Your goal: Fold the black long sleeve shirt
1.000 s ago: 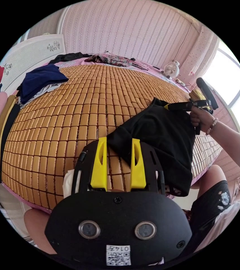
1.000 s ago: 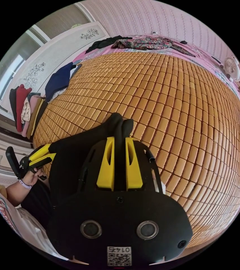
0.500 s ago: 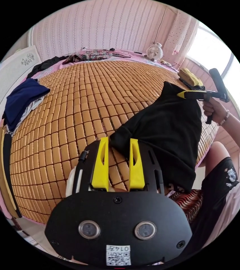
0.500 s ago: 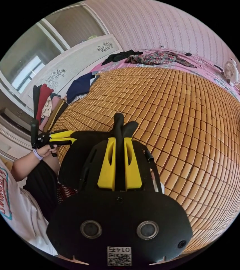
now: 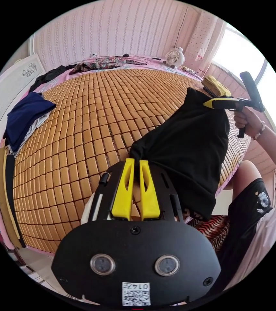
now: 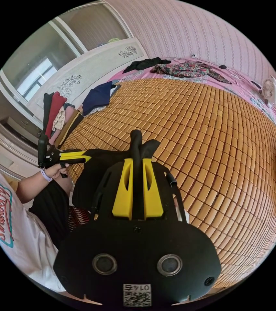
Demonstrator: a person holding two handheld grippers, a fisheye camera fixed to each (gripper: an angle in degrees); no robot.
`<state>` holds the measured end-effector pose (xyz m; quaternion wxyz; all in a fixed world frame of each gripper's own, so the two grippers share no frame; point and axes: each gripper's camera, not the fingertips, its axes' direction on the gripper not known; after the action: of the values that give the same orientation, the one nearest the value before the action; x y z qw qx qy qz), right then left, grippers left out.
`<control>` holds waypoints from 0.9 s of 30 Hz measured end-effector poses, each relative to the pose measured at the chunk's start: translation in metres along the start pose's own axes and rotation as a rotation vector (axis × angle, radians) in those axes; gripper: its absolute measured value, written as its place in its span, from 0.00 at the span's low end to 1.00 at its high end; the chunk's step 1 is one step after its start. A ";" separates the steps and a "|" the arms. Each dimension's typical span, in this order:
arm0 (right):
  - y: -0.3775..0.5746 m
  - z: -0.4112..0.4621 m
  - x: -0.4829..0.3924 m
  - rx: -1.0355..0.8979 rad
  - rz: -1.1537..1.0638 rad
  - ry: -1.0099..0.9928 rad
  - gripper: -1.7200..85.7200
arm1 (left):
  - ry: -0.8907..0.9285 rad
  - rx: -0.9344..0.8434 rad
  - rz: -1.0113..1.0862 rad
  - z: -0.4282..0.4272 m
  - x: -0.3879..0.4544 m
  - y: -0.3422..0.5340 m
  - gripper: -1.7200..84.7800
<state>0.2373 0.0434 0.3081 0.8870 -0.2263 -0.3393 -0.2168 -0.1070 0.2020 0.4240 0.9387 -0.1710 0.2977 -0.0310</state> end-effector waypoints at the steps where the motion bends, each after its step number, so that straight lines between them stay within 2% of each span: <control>1: -0.002 -0.002 -0.001 -0.001 -0.009 -0.001 0.08 | 0.032 0.037 -0.024 -0.013 -0.002 0.005 0.02; 7: -0.059 -0.024 -0.024 0.026 -0.187 -0.077 0.07 | 0.208 0.222 -0.177 -0.071 -0.020 0.034 0.01; 10: -0.116 -0.033 -0.053 0.037 -0.366 -0.102 0.07 | 0.264 0.337 -0.247 -0.092 -0.041 0.039 0.01; 15: -0.267 -0.038 -0.153 0.077 -0.753 -0.140 0.08 | 0.234 0.608 -0.385 -0.134 -0.102 0.030 0.02; 18: -0.365 -0.004 -0.236 0.054 -0.818 -0.057 0.11 | 0.070 0.745 -0.558 -0.148 -0.160 0.022 0.05; 20: -0.412 0.028 -0.278 0.019 -0.739 0.033 0.17 | -0.009 0.772 -0.698 -0.141 -0.204 0.020 0.07; 22: -0.433 0.051 -0.302 0.026 -0.657 0.027 0.19 | -0.057 0.771 -0.723 -0.119 -0.247 0.023 0.09; 25: -0.398 0.073 -0.311 0.093 -0.632 -0.077 0.18 | 0.005 0.559 -0.723 -0.084 -0.263 0.034 0.10; 27: -0.328 0.096 -0.291 0.063 -0.723 -0.006 0.17 | 0.053 0.537 -0.666 -0.073 -0.246 0.051 0.09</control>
<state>-0.1835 -0.1003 0.2517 0.7586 -0.0648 -0.4064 -0.5051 -0.3532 0.2667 0.4859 0.8807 -0.0062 0.2316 -0.4132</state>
